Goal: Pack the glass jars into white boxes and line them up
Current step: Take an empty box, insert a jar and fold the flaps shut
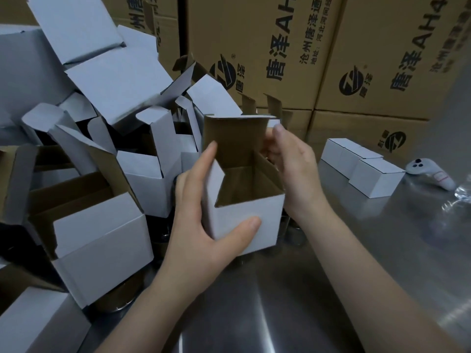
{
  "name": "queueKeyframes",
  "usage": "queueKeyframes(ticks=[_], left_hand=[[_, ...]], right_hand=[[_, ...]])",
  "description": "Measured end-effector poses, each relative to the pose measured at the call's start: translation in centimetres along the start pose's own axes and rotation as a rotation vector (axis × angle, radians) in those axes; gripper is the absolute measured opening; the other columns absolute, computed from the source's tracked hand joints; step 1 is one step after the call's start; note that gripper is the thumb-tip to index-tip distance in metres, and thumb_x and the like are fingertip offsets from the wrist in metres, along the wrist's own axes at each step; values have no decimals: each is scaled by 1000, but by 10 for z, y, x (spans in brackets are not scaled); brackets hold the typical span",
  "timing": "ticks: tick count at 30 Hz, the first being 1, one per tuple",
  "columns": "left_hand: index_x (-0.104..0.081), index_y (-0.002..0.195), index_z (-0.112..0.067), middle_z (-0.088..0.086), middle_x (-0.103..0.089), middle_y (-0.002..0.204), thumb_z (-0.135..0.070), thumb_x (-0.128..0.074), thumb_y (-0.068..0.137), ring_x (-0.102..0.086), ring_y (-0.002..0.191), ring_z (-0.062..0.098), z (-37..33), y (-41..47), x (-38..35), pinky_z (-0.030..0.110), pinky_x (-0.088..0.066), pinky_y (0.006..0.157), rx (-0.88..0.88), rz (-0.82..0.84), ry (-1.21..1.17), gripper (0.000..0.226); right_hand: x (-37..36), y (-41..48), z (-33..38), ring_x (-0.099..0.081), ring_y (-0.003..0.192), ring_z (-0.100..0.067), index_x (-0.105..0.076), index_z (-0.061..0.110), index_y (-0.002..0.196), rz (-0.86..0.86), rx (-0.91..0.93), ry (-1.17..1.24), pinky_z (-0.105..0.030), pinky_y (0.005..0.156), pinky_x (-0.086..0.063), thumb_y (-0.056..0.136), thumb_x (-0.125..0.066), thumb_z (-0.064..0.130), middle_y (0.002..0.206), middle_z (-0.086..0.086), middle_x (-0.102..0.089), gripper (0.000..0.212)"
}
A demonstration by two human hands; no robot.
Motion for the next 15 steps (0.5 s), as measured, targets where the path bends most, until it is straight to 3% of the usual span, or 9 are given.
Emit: queueKeyframes(ticks=[2, 4, 9, 12, 15], left_hand=[[-30, 143, -49, -11, -43, 139, -46, -76, 69, -52, 127, 15, -1, 0, 1, 38, -54, 97, 11, -50, -10, 88], [-32, 140, -48, -14, -47, 135, -43, -77, 68, -55, 122, 11, -2, 1, 1, 29, -55, 93, 15, -98, -47, 86], [-29, 135, -46, -8, -48, 133, -43, -79, 64, -58, 119, 11, -2, 2, 2, 33, -55, 96, 41, -213, -55, 87], [-28, 133, -49, -5, -49, 132, -43, -80, 63, -58, 118, 12, -1, 3, 3, 32, -55, 95, 49, -240, -45, 87], [-29, 134, -47, -3, -49, 132, -43, -80, 63, -58, 118, 14, -1, 3, 4, 30, -55, 95, 46, -256, -36, 88]], right_hand=[[5, 2, -8, -60, 76, -11, -72, 18, 96, -96, 4, -122, -21, 64, -50, 99, -43, 25, 87, 4, -71, 30], [11, 3, -15, -61, 86, -7, -71, 20, 103, -102, -4, -253, -22, 76, -49, 97, -49, 20, 97, 8, -70, 23], [17, 4, -33, -54, 115, -6, -56, 29, 127, 174, -218, -445, -29, 97, -47, 92, -63, 32, 125, 7, -58, 37], [16, 5, -41, -54, 113, -5, -53, 33, 128, 239, -235, -505, -32, 99, -48, 93, -64, 30, 126, 7, -58, 37], [20, 6, -45, -56, 109, 3, -54, 45, 120, 284, -251, -461, -16, 88, -48, 92, -66, 31, 121, 17, -59, 34]])
Point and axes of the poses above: each hand's wrist, its own y-axis towards the middle knuckle, its own x-axis out of the back of the hand, z = x × y, the point moved 1 cm from there along y, towards the middle knuckle
